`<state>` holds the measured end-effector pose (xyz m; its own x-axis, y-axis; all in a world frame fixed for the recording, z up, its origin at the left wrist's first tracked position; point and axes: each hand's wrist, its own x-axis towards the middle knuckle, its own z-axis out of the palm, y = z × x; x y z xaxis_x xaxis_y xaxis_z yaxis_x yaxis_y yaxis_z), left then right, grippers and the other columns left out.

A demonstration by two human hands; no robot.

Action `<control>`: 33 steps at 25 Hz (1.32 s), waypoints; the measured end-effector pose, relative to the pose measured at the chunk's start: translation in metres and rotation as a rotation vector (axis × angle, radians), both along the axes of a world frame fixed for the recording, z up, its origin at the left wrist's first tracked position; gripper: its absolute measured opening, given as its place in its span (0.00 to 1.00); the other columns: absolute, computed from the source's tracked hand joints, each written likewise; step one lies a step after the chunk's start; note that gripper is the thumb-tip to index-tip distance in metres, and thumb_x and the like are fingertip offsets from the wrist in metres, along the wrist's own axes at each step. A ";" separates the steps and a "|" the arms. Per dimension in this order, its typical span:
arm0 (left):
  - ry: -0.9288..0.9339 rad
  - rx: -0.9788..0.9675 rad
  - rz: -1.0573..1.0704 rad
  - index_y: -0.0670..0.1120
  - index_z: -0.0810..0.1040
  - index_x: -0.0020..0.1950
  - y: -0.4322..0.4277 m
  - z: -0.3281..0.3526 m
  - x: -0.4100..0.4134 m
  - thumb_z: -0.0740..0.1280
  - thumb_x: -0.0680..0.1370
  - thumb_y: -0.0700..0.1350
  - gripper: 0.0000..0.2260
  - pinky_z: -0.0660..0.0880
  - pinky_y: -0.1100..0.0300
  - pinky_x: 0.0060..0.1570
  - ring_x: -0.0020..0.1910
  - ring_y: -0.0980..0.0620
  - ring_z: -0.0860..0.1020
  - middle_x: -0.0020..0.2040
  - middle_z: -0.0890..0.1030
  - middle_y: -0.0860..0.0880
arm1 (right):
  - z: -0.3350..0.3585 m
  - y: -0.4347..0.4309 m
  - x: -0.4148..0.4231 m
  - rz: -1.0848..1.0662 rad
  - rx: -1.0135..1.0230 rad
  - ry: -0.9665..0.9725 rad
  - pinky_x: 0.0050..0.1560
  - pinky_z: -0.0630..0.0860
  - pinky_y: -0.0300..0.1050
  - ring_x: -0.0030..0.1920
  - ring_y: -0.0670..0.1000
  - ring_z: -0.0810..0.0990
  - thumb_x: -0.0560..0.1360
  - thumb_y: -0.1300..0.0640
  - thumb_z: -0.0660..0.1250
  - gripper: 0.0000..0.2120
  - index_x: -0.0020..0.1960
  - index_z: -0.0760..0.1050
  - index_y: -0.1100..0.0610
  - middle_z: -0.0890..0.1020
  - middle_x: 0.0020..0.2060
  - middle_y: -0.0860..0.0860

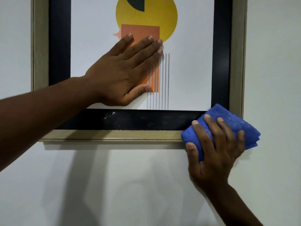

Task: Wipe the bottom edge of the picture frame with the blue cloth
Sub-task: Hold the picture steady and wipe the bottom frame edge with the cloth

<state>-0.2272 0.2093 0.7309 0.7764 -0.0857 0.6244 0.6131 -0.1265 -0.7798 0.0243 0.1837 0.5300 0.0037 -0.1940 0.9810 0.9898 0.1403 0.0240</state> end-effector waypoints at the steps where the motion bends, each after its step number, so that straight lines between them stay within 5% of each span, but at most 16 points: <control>1: 0.000 -0.004 -0.006 0.41 0.48 0.80 0.000 0.000 0.000 0.44 0.81 0.63 0.35 0.50 0.39 0.78 0.81 0.42 0.49 0.81 0.50 0.40 | -0.004 0.000 -0.007 0.033 -0.004 -0.006 0.76 0.52 0.61 0.72 0.57 0.69 0.80 0.43 0.55 0.21 0.68 0.71 0.51 0.76 0.68 0.55; 5: -0.005 -0.013 -0.021 0.41 0.48 0.80 -0.001 0.000 0.001 0.45 0.81 0.63 0.35 0.50 0.39 0.78 0.81 0.43 0.49 0.81 0.50 0.41 | -0.008 -0.010 0.006 0.028 -0.048 -0.127 0.74 0.57 0.61 0.72 0.55 0.70 0.80 0.43 0.55 0.22 0.68 0.70 0.54 0.76 0.68 0.54; 9: -0.012 -0.012 -0.053 0.42 0.49 0.80 0.002 0.000 0.000 0.45 0.81 0.63 0.35 0.51 0.39 0.78 0.81 0.43 0.50 0.82 0.51 0.42 | 0.001 -0.008 0.023 -0.116 0.003 -0.043 0.73 0.54 0.69 0.71 0.58 0.70 0.80 0.42 0.55 0.20 0.65 0.73 0.51 0.77 0.67 0.54; 15: -0.014 -0.021 -0.065 0.42 0.49 0.80 0.001 0.000 0.000 0.46 0.81 0.63 0.35 0.50 0.40 0.78 0.81 0.43 0.50 0.82 0.51 0.42 | -0.002 -0.007 -0.013 -0.030 0.146 0.030 0.56 0.73 0.68 0.57 0.60 0.81 0.80 0.53 0.63 0.12 0.56 0.82 0.55 0.84 0.55 0.55; 21: -0.018 -0.039 -0.084 0.42 0.49 0.80 0.000 -0.001 -0.001 0.46 0.80 0.63 0.35 0.50 0.40 0.78 0.81 0.43 0.50 0.81 0.52 0.41 | 0.004 -0.010 -0.041 0.013 0.075 0.049 0.67 0.64 0.62 0.61 0.53 0.79 0.82 0.50 0.60 0.13 0.56 0.82 0.53 0.84 0.56 0.51; 25: -0.041 -0.032 -0.095 0.42 0.50 0.80 0.003 -0.001 -0.002 0.47 0.80 0.62 0.35 0.49 0.40 0.78 0.81 0.43 0.50 0.81 0.52 0.41 | -0.003 -0.012 -0.027 -0.071 0.004 0.189 0.74 0.58 0.66 0.72 0.57 0.69 0.81 0.44 0.57 0.18 0.64 0.77 0.50 0.76 0.68 0.55; 28: -0.054 -0.026 -0.092 0.42 0.49 0.80 0.004 -0.001 -0.001 0.47 0.80 0.63 0.35 0.49 0.40 0.78 0.81 0.43 0.50 0.81 0.51 0.41 | -0.003 -0.008 -0.049 0.019 -0.003 0.254 0.70 0.62 0.68 0.71 0.59 0.69 0.80 0.44 0.59 0.18 0.63 0.78 0.50 0.76 0.67 0.56; 33: -0.061 -0.043 -0.092 0.41 0.50 0.80 0.001 0.001 -0.002 0.47 0.80 0.62 0.35 0.50 0.39 0.78 0.80 0.42 0.51 0.81 0.53 0.41 | -0.004 -0.012 -0.116 0.096 -0.141 0.122 0.76 0.57 0.60 0.73 0.55 0.67 0.80 0.43 0.55 0.20 0.67 0.74 0.50 0.74 0.70 0.54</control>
